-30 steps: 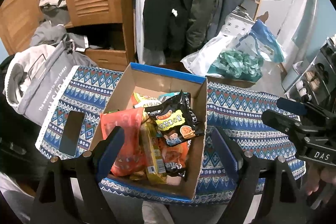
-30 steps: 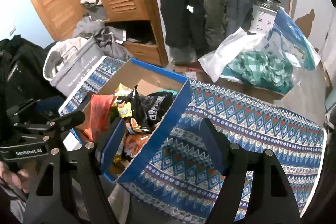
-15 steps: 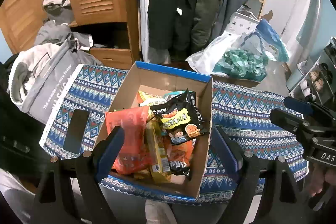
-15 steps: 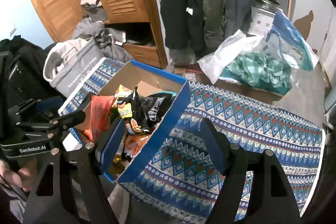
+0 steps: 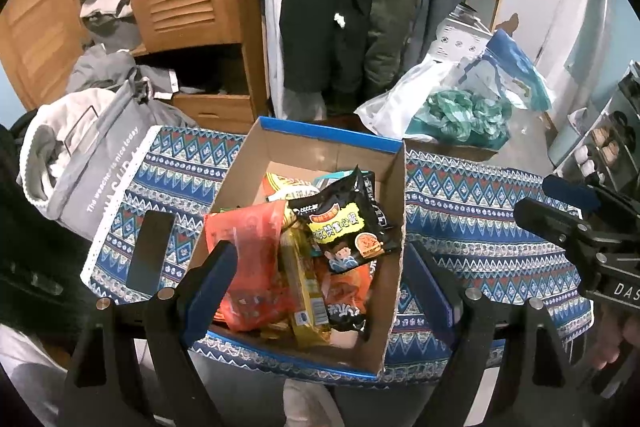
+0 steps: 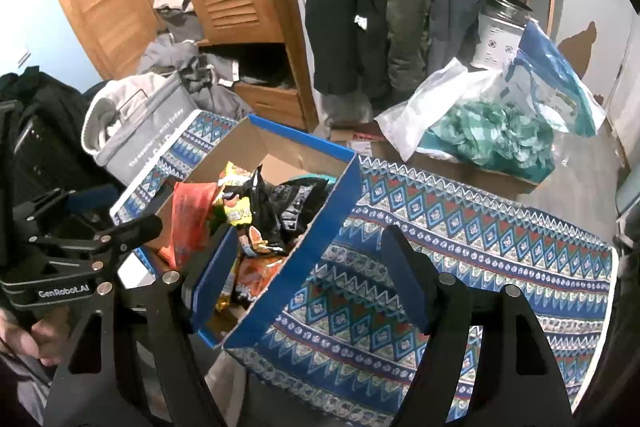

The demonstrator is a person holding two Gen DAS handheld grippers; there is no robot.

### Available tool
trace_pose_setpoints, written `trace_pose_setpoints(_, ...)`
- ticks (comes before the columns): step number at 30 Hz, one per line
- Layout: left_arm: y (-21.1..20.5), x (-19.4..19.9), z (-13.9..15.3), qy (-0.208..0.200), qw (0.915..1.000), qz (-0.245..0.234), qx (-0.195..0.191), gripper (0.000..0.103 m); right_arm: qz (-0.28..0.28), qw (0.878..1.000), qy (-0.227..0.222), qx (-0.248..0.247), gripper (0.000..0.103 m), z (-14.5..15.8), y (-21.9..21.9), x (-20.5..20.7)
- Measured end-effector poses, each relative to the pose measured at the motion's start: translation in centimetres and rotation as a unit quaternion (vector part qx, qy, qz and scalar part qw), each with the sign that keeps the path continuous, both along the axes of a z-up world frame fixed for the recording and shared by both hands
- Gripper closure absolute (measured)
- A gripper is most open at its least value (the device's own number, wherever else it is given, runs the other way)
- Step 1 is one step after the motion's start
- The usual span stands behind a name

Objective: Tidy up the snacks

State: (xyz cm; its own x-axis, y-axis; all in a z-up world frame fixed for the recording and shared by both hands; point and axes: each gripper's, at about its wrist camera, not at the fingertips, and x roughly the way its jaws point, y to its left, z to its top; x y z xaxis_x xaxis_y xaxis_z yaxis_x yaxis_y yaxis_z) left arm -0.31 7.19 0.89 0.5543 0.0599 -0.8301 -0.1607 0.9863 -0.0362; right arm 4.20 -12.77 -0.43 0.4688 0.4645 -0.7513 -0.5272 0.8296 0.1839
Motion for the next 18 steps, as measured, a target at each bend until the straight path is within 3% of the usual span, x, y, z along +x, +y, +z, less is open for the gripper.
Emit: trace_pose_setpoints(18,0.09,-0.13,-0.34,0.008,1.0000,-0.003,-0.004,0.017,0.000,1.000,-0.001,0.000,0.029,0.18,-0.01,0.02)
